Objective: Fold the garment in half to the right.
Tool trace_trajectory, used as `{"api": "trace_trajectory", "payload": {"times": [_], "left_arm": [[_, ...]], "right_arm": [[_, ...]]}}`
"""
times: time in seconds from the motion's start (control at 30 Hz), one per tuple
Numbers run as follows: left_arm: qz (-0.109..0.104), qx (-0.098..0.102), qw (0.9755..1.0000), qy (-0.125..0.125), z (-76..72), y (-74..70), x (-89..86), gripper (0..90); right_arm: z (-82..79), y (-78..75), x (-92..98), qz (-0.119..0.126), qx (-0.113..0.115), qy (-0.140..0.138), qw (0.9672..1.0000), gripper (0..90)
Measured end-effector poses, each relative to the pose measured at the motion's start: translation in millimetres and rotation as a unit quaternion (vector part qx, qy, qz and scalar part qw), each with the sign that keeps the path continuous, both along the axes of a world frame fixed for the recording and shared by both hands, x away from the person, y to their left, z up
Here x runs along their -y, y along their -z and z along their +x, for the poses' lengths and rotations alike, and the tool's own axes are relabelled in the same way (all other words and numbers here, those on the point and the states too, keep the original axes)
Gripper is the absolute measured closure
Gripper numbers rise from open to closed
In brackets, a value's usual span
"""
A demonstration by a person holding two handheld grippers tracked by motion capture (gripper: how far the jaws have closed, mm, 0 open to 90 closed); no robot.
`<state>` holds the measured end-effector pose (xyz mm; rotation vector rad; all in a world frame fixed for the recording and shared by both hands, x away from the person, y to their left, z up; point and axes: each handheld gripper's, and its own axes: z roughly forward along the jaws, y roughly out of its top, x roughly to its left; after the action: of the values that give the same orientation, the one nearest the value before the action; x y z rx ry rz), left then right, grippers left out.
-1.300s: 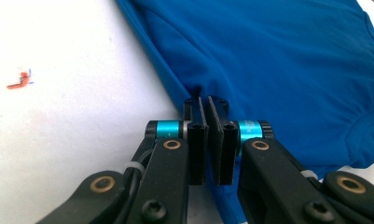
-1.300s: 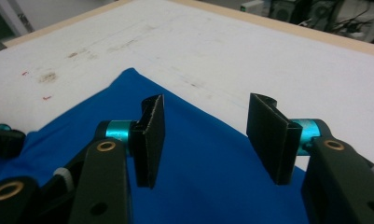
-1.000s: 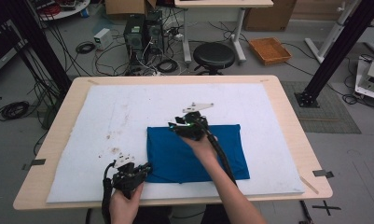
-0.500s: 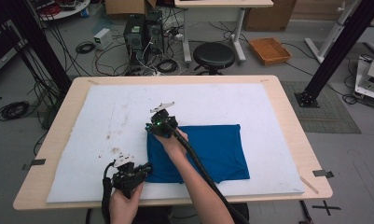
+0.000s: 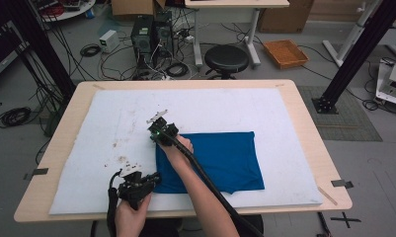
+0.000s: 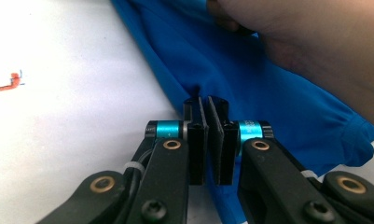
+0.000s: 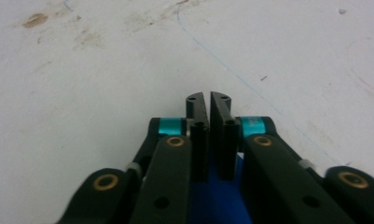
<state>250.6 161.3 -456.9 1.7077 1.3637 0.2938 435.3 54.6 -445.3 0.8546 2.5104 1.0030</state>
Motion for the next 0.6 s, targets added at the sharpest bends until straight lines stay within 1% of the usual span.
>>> {"api": "trace_trajectory", "payload": {"times": [0.03, 0.07, 0.1, 0.17, 0.2, 0.23, 0.27, 0.3, 0.33, 0.4, 0.43, 0.47, 0.5, 0.53, 0.57, 0.6], "left_arm": [[0.000, -0.001, 1.0000, 0.000, 0.0, -0.1, -0.2, 86.1], [-0.001, -0.001, 1.0000, 0.001, 0.0, -0.3, -0.5, 86.2], [-0.001, -0.001, 1.0000, 0.001, 0.0, -0.3, -0.5, 86.2], [-0.016, -0.002, 0.9999, 0.003, -0.6, -2.7, -3.0, 86.2], [-0.022, -0.002, 0.9997, 0.003, -1.2, -4.2, -3.0, 86.3], [-0.022, -0.002, 0.9997, 0.003, -1.2, -4.2, -3.0, 86.4], [-0.020, 0.003, 0.9998, 0.006, -2.2, -7.3, -1.1, 86.4], [-0.020, 0.003, 0.9998, 0.006, -2.2, -7.3, -1.1, 86.5], [-0.022, 0.008, 0.9997, 0.011, -2.4, -9.7, 1.5, 86.5], [-0.025, 0.012, 0.9994, 0.020, -2.9, -13.3, 4.9, 86.6], [-0.025, 0.012, 0.9994, 0.020, -2.9, -13.3, 4.9, 86.6], [-0.028, 0.022, 0.9990, 0.027, -4.1, -19.3, 11.4, 86.6], [-0.028, 0.022, 0.9990, 0.027, -4.1, -19.3, 11.4, 86.7], [-0.030, 0.029, 0.9983, 0.039, -4.3, -26.3, 20.0, 86.6], [-0.030, 0.029, 0.9983, 0.039, -4.3, -26.3, 20.0, 86.6], [-0.033, 0.038, 0.9973, 0.053, -4.5, -33.0, 30.7, 86.6]], "right_arm": [[-0.8, -0.6, -0.7, -0.002, -0.001, 0.002, 1.0000, 89.7], [-0.8, -1.1, -0.5, -0.005, 0.005, 0.000, 1.0000, 90.0], [-1.0, -2.4, 0.4, -0.005, 0.005, 0.003, 1.0000, 90.0], [-0.5, -6.4, 3.5, 0.006, 0.001, 0.005, 1.0000, 90.0], [-0.3, -9.2, 5.4, 0.010, 0.005, 0.003, 0.9999, 90.0], [-0.6, -12.8, 7.5, 0.014, 0.008, 0.003, 0.9999, 90.0], [-0.8, -16.8, 9.8, 0.020, 0.011, 0.001, 0.9997, 90.0], [-0.8, -16.8, 9.8, 0.020, 0.011, 0.001, 0.9997, 90.0], [-1.0, -24.7, 15.2, 0.031, 0.015, -0.002, 0.9994, 90.0], [-1.4, -33.0, 22.5, 0.046, 0.014, -0.002, 0.9988, 90.0], [-1.4, -33.0, 22.5, 0.046, 0.014, -0.002, 0.9988, 90.0], [-1.8, -41.2, 32.4, 0.063, 0.013, -0.004, 0.9979, 90.0], [-1.8, -45.2, 38.2, 0.074, 0.011, -0.003, 0.9972, 90.0], [-1.5, -49.2, 44.8, 0.083, 0.007, -0.006, 0.9965, 90.0], [-1.5, -49.2, 44.8, 0.083, 0.007, -0.006, 0.9965, 90.0], [-1.4, -56.7, 58.5, 0.098, 0.002, -0.007, 0.9952, 90.0]]}}
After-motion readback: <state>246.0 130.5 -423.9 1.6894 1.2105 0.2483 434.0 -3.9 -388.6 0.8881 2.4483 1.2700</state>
